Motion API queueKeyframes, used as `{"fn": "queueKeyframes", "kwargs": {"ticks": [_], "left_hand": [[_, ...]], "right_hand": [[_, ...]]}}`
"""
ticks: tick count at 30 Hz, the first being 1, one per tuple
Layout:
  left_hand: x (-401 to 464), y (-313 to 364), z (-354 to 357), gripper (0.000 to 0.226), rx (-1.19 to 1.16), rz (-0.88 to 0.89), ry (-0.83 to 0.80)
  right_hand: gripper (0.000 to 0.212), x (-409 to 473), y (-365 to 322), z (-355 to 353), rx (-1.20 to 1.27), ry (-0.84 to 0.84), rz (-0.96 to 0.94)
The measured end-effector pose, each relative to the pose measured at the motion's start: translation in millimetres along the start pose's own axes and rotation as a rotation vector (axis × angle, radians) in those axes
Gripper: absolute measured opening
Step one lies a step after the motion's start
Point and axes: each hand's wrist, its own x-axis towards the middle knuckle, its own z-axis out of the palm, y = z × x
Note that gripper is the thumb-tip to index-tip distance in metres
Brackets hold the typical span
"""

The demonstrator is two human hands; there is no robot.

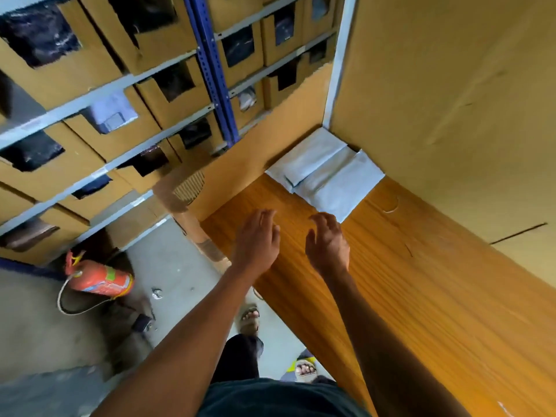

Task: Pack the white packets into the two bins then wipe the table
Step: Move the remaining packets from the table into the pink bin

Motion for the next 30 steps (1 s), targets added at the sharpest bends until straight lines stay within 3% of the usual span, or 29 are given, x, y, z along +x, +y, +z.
{"fn": "queueKeyframes", "kwargs": {"ticks": [7, 13, 19, 25, 30], "left_hand": [[94.2, 7.2, -5.3, 0.042, -0.004, 0.263, -0.031], [160.1, 21.9, 0.0, 0.049, 0.008, 0.415, -0.045], [216.1, 32.8, 5.4, 0.068, 0.137, 0.398, -0.140], [253.2, 36.6, 26.4, 0.084, 0.118, 0.354, -0.229], [267.5, 39.6, 42.5, 0.089, 0.133, 0.329, -0.270]], "right_hand": [[0.043, 48.6, -13.6, 0.8, -0.066, 0.152, 0.206], [0.057, 77.5, -9.1, 1.4, -0.113, 0.152, 0.352], [0.073, 111.0, 3.7, 3.4, -0.174, 0.112, 0.464], [0.095, 151.6, 17.9, 9.2, -0.198, -0.024, 0.662], [0.101, 162.5, 30.3, 13.9, -0.226, -0.068, 0.678]]}}
